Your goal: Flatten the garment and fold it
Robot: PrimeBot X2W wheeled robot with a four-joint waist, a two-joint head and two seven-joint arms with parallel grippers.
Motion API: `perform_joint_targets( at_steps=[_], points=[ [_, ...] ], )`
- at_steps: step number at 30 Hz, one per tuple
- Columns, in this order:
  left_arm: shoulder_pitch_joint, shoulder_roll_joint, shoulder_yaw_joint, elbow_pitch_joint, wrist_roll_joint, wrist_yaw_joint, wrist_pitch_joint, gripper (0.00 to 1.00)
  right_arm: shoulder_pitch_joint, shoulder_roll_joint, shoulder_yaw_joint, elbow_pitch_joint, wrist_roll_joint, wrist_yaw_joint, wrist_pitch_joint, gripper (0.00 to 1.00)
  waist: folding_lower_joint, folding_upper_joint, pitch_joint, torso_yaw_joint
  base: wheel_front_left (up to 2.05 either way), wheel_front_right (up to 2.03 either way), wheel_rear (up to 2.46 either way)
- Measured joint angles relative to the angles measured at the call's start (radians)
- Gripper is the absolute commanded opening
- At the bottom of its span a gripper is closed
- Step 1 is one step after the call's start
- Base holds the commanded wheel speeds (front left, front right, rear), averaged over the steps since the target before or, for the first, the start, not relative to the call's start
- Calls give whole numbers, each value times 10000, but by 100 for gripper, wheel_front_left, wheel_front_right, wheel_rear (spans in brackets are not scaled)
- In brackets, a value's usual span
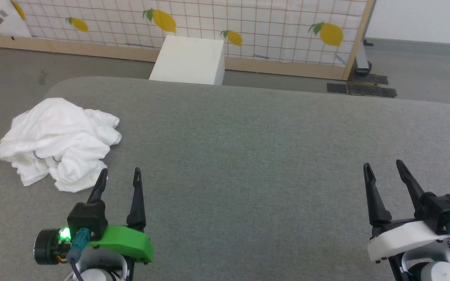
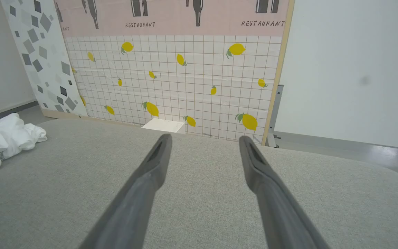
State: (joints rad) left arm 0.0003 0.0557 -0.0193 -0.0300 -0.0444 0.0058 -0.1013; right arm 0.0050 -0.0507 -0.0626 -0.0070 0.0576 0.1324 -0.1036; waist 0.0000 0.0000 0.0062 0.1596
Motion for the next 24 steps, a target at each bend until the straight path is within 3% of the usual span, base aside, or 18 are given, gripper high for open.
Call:
perform_joint_targets(
  at_steps=[24],
  points=[
    [98, 0, -238, -111, -362, 127, -518, 100, 21, 0, -205, -50, 90, -2, -481, 100, 0, 0, 169, 1998, 0, 0, 0]
  ],
)
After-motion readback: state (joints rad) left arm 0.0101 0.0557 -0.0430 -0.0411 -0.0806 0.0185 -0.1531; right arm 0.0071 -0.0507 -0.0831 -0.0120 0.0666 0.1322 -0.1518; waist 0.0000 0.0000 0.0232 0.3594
